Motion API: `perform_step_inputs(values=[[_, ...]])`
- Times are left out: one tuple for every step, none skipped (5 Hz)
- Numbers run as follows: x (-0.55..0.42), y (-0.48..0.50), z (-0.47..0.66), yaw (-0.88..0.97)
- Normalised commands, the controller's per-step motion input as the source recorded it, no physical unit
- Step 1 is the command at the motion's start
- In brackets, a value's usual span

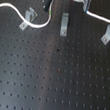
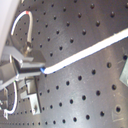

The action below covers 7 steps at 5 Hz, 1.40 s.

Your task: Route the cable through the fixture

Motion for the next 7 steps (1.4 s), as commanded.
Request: perform_step_inputs(values=[[0.212,-0.523,0.0,0.02],[0.178,-0.521,0.0,0.02],[0.162,-0.538,-0.01,0.01],[0.195,-0.564,-0.07,0.0],[0.215,-0.483,-0.03,-0.28],[0.212,-0.394,-0.01,-0.41],[0.196,-0.291,0.0,-0.49]])
